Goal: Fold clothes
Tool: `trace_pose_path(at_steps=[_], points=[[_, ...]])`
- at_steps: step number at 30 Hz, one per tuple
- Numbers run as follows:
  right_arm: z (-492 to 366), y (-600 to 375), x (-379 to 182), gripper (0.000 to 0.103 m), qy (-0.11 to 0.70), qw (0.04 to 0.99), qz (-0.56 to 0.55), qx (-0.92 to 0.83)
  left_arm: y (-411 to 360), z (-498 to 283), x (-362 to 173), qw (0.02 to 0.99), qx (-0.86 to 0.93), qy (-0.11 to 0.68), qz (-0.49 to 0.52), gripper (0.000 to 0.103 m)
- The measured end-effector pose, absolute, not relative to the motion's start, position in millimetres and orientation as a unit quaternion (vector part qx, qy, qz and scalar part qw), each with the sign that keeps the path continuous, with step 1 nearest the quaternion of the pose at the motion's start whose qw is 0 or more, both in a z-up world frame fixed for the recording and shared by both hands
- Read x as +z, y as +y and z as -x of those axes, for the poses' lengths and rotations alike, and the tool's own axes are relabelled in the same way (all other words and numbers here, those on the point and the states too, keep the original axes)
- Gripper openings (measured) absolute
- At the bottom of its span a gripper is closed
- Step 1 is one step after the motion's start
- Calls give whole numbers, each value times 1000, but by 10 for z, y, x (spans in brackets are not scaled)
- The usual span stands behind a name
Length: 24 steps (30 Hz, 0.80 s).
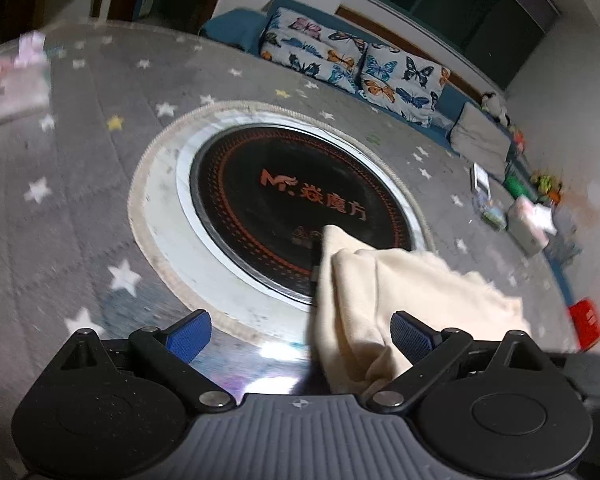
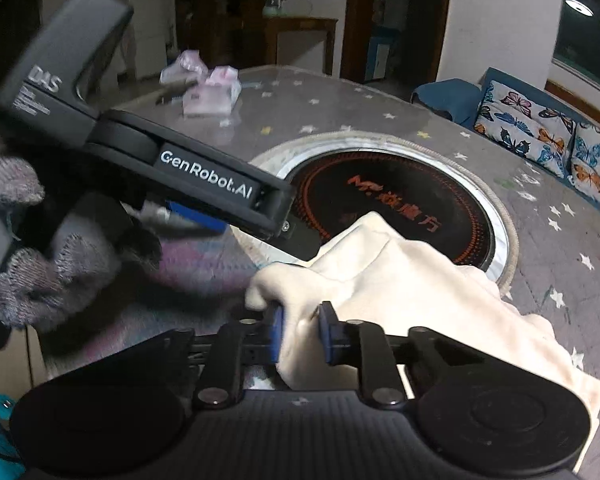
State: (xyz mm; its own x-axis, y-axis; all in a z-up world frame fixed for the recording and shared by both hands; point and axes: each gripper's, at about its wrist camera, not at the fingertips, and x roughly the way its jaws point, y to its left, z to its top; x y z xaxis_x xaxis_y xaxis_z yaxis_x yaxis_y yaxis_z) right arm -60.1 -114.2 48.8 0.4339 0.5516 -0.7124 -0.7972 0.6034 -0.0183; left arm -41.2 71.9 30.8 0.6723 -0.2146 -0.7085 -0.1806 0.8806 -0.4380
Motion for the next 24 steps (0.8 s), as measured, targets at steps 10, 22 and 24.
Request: trace_pose_path(at_steps=[10,22,24], points=[[554,-1417,617,15,333,841,101,414,688,251,258,844,-15,407,349,98],[590,-1537,625,13,326,844,71,419,719,240,78,795,-45,410,445,58],[594,-1550,621,13,328,844,69,418,721,247,30,784,-47,414,459,46]])
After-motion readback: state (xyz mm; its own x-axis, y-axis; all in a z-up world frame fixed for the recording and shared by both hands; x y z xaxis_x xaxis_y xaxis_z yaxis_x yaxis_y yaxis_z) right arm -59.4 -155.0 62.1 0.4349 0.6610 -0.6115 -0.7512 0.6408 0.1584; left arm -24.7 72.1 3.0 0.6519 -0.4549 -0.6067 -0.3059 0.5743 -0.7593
